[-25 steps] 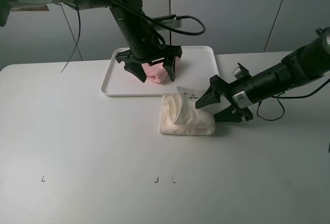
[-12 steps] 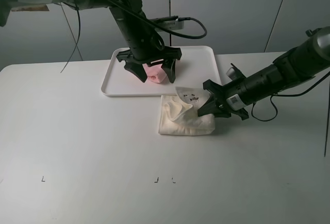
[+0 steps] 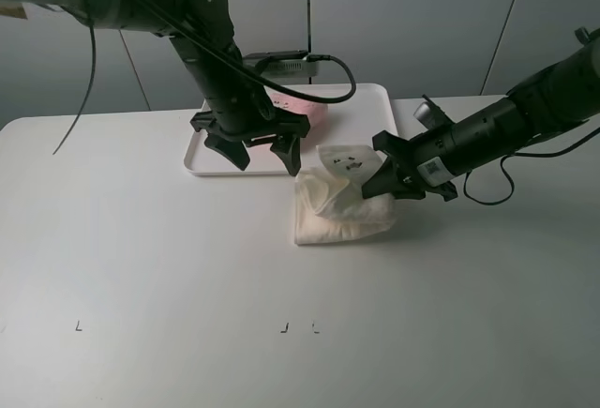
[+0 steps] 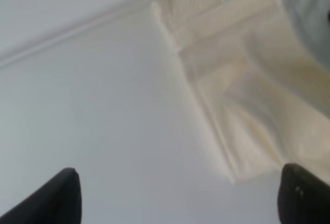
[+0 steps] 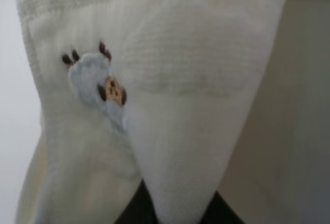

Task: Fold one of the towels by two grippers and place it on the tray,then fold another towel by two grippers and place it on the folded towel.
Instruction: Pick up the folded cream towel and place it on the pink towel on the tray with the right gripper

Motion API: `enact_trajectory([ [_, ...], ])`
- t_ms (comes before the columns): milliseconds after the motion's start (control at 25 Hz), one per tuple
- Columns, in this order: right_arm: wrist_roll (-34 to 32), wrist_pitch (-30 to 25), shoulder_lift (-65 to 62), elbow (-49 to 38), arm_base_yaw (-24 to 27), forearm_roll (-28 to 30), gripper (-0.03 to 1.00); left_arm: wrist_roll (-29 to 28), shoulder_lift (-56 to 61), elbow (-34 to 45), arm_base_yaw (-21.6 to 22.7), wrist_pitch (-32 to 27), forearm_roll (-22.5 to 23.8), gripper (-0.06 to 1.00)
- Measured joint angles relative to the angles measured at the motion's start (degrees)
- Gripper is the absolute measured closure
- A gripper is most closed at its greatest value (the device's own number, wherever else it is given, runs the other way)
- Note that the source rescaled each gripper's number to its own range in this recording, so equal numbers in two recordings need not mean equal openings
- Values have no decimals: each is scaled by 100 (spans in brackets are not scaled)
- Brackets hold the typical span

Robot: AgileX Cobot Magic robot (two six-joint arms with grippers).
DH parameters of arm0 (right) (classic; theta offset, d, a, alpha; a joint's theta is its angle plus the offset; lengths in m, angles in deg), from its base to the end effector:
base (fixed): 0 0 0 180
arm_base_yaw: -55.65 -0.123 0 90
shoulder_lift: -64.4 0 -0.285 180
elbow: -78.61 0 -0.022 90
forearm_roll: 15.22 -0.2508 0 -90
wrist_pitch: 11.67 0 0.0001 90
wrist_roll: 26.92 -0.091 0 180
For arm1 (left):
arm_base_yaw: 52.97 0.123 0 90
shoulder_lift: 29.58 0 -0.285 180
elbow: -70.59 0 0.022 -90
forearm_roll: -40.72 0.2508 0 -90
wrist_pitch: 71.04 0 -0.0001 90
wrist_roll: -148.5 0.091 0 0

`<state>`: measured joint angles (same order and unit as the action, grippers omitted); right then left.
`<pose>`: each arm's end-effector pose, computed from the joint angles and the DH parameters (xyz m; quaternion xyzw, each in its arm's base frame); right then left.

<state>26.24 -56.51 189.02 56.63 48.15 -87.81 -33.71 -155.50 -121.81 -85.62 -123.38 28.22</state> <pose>0.3269 0.1049 0.0959 -0.0086 0.9241 0.3754 0.0709 0.3526 -0.2445 0.1872 0.2055 0.9664 -0.1261 0.0887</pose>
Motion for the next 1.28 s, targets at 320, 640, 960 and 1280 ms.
enact_trajectory([
  [320,-79,-239,0,41,-12,86,88,33,1721,2313,0,1393,198,-3],
  [640,-876,-1070,0,1250,-136,164,88,58,2311,2829,0,1723,223,-3],
  [960,-2084,-996,41,3618,-573,601,88,58,2350,2838,0,1786,211,-3],
  [1280,-3181,-1221,1142,5687,-798,619,88,63,2350,2838,0,1911,188,-3],
])
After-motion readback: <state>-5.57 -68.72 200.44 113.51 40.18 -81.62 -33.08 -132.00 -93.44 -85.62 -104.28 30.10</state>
